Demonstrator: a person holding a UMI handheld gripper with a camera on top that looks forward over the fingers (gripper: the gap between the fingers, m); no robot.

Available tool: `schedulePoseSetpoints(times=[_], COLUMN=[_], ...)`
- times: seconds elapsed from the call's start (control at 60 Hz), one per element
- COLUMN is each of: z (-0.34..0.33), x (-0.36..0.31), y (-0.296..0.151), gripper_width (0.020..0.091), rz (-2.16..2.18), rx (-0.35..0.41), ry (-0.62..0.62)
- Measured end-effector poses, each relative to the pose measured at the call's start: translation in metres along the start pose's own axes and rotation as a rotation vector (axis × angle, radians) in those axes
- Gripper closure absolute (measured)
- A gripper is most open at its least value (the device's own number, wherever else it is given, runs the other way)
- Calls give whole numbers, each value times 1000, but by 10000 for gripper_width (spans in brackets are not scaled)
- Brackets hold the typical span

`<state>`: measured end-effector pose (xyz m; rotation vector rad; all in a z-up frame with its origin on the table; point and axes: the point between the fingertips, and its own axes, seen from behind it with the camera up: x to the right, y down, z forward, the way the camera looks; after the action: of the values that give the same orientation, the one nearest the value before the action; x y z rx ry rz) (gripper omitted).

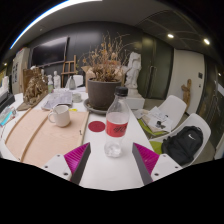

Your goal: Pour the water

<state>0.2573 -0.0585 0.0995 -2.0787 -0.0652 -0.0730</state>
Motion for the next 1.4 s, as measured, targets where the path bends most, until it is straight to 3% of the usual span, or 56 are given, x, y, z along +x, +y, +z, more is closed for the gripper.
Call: schedulePoseSetpoints(times=[0.267, 0.367, 0.45, 0.667, 0.95, 1.217, 1.4], z=[98, 117, 123, 128, 124, 131, 152], x=[1, -2, -1, 5, 23, 10, -27], y=[1, -2, -5, -7, -35, -141, -187], gripper_width=[268, 425, 660, 841, 868, 867, 867], rz=[30, 48, 62, 55, -68, -639, -1109], rx=[45, 59, 82, 94, 68, 140, 181], ry=[-95, -107, -97, -53, 107, 347, 476])
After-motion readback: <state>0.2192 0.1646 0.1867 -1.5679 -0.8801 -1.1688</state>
